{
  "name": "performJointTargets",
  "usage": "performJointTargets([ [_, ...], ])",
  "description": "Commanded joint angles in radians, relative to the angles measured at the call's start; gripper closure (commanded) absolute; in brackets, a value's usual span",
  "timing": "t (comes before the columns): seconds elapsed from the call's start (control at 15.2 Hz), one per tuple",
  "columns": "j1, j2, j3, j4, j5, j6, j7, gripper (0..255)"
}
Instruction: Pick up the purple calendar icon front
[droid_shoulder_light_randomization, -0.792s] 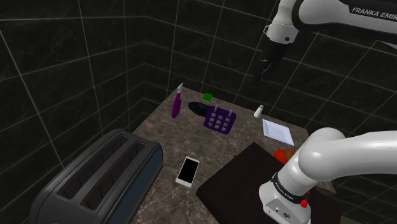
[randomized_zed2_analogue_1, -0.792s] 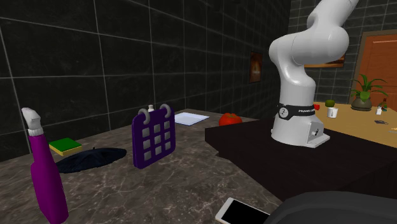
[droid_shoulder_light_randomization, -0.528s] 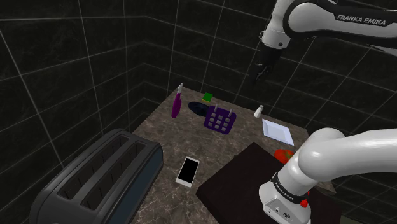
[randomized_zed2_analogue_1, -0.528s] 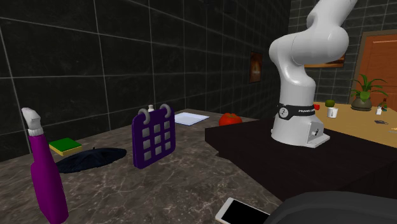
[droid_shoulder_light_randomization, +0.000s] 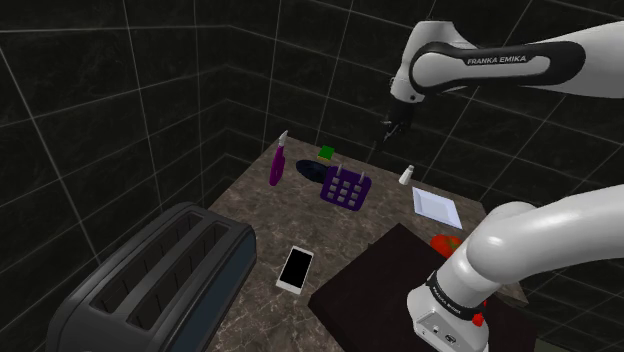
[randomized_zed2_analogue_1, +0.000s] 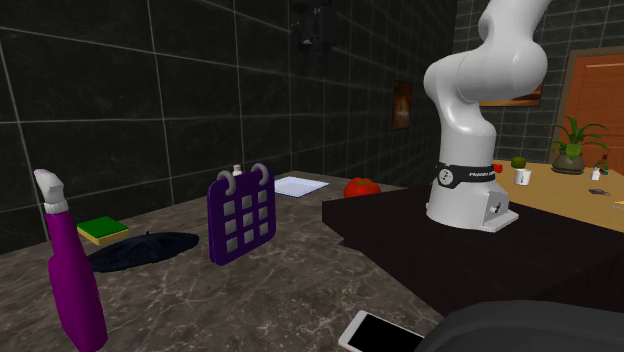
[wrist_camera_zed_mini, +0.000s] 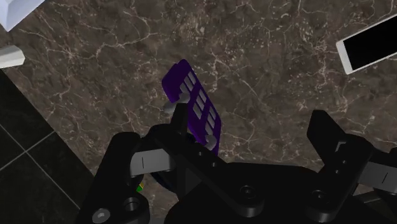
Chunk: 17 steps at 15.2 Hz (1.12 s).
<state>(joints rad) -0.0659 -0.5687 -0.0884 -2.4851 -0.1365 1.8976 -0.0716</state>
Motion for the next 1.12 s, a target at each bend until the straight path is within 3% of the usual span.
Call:
performJointTargets([
  [0.0,-0.012,0.057,-0.020,-0.006,-0.010,0.064,-0.008,0],
  [0.53,-0.046,0.328,-0.092,0.015,-0.022,0.309,-0.039,0],
  [1.06,-0.073,0.609,-0.139,0.099,0.021,0.499,-0.089,0],
])
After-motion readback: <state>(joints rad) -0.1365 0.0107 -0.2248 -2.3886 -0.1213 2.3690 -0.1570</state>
